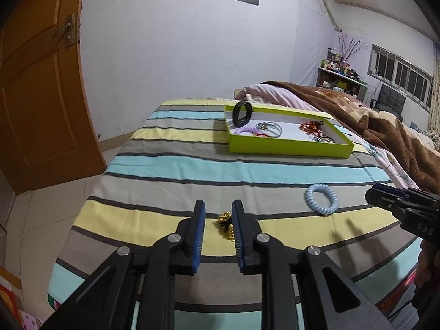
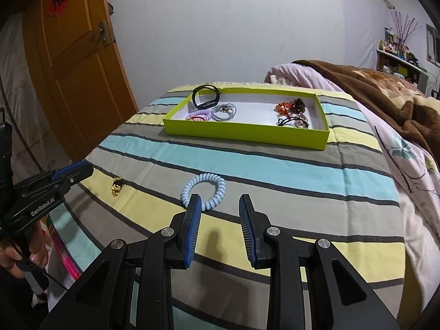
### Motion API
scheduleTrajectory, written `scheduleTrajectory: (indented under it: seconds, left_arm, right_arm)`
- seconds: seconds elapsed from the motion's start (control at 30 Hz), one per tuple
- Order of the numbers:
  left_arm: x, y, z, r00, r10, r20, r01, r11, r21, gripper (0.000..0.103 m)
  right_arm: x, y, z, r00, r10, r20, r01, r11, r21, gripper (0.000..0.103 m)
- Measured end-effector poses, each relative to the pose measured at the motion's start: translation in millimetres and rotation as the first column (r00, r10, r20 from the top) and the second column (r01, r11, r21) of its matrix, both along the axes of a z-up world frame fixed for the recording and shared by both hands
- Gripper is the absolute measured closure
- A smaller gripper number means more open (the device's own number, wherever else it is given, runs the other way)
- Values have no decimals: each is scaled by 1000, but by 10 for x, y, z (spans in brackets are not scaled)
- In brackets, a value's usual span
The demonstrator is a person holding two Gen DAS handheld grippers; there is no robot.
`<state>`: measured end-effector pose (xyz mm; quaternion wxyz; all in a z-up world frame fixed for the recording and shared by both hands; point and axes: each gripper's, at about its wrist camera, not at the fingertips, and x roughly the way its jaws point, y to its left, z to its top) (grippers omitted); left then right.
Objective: Organize jewelry
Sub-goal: 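Grasp the gold bow clip with the left tool while the right tool grasps the light blue coil tie, then carry the gold clip and blue coil tie into the green box with both tools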
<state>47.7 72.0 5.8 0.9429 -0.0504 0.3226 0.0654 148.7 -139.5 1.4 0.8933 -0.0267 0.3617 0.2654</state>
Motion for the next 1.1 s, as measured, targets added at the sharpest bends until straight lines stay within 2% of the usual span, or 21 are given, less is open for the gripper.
scheduleTrajectory:
  seconds: [0.27, 0.57, 0.77, 0.83, 0.9, 0.97, 1.1]
  left_arm:
    - [32, 10, -144, 999, -24, -39, 22, 999, -43, 71]
    - [182, -31, -294, 994, -23, -109, 14, 997, -78, 71]
    - [262, -65, -348, 990, -18, -142, 6, 997, -83, 71]
    - [271, -85, -342, 990, -16, -140, 6, 997, -72, 75]
    - [284, -106, -346, 990, -17, -143, 8, 998, -64, 83]
    - [307, -119, -347, 989, -16, -146, 8, 999, -53, 86]
    - [325, -150, -340, 989, -27, -147, 22, 999, -39, 87]
  right_arm:
    - [100, 123, -101, 999, 10, -33, -11, 1000, -14, 74]
    - [287, 263, -227, 996, 1, -91, -4, 999, -35, 74]
    - [405, 358, -302, 992, -12, -122, 2, 997, -82, 74]
    - [422, 379, -325, 992, -12, -127, -1, 995, -95, 74]
    - [425, 410, -338, 992, -6, -123, -8, 994, -112, 83]
    - [434, 432, -344, 993, -5, -115, -10, 992, -129, 93]
    - [431, 445, -346, 995, 2, -103, -17, 990, -141, 93]
